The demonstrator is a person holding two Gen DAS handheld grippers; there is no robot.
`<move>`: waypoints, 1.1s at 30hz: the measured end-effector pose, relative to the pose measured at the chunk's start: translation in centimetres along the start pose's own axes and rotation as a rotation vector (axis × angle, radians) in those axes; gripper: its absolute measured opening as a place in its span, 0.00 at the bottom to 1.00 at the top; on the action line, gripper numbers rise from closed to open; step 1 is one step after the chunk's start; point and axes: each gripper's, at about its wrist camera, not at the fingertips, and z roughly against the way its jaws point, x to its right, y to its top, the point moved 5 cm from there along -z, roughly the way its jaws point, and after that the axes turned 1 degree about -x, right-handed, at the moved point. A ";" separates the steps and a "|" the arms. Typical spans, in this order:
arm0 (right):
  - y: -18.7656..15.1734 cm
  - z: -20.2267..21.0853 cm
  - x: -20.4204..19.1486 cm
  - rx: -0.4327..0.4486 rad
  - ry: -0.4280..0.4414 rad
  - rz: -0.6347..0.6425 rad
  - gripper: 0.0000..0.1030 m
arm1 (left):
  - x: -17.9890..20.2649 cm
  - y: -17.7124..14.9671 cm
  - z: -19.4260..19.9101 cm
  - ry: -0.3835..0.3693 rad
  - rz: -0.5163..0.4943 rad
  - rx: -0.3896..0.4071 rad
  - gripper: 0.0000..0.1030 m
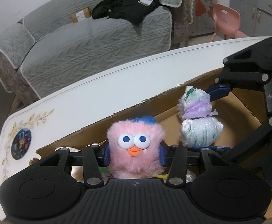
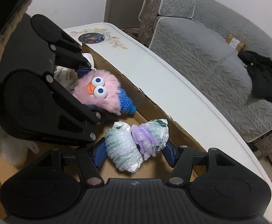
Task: Organize objects
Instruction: 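Carry the pink toy and bubble-wrap bundle into the box and open both grippers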
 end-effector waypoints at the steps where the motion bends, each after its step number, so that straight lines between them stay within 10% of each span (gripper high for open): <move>1: 0.0 0.0 0.2 -0.003 0.001 -0.003 0.57 | -0.1 0.1 0.0 0.004 0.002 -0.003 0.55; 11: 0.3 -0.4 0.4 -0.020 -0.037 0.007 0.71 | -0.6 0.4 1.2 0.018 0.038 0.014 0.82; 33: 1.2 2.3 -0.2 -0.008 -0.069 -0.043 0.78 | -0.9 -0.1 7.0 -0.030 0.122 0.062 0.86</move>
